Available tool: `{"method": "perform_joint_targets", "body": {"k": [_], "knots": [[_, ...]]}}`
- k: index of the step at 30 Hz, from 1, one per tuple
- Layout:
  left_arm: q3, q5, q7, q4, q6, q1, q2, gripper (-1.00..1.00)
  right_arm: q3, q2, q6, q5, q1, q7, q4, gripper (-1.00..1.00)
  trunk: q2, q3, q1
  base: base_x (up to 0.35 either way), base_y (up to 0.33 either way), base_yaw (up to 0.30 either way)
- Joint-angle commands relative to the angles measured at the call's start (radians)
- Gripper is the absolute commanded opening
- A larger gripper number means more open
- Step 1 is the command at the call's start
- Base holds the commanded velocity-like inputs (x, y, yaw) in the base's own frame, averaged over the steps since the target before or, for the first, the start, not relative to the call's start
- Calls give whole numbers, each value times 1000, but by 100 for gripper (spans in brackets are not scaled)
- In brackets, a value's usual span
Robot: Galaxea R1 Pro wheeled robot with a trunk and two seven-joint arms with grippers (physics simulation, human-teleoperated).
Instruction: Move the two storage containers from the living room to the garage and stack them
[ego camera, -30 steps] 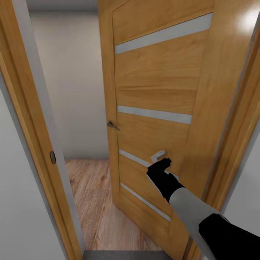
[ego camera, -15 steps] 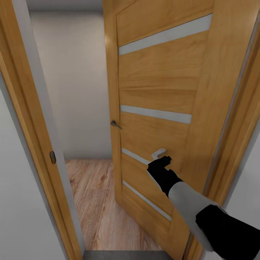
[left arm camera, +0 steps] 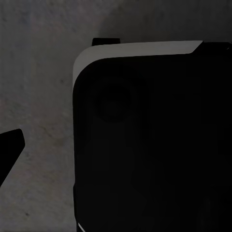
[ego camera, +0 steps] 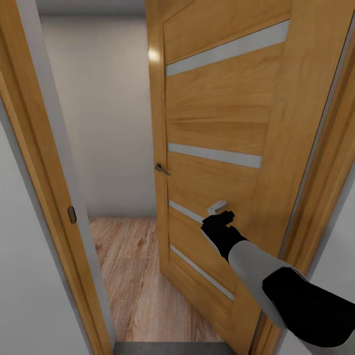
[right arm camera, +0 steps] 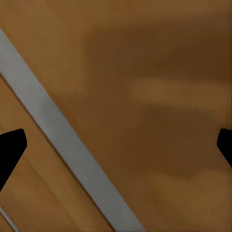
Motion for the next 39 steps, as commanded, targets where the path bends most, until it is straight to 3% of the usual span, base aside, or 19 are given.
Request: {"method": "perform_joint_targets", "body": {"k": [1, 8, 12, 19, 27, 39], "knots": [[1, 1, 0, 0, -2, 0, 0, 100, 18, -32, 22, 55, -46, -5, -2, 100, -1, -1, 0, 0, 0, 0], [1, 0, 0, 0, -2, 0, 0, 100, 15, -22, 27, 57, -48, -4, -17, 100, -1, -1, 0, 0, 0, 0], [1, 0, 0, 0, -2, 0, 0, 100, 12, 13, 28, 58, -48, -8, -23, 100, -1, -1, 0, 0, 0, 0], [1, 0, 0, 0, -2, 0, 0, 100, 4, 13, 39, 51, -47, -8, -113, 100, -1, -1, 0, 0, 0, 0], [1, 0, 0, 0, -2, 0, -1, 100, 4, 13, 40, -62, -40, -6, -137, 100, -1, -1, 0, 0, 0, 0], [1, 0, 1, 0, -2, 0, -1, 100, 7, 13, 33, -92, -19, 21, -138, 100, -1, -1, 0, 0, 0, 0]]}}
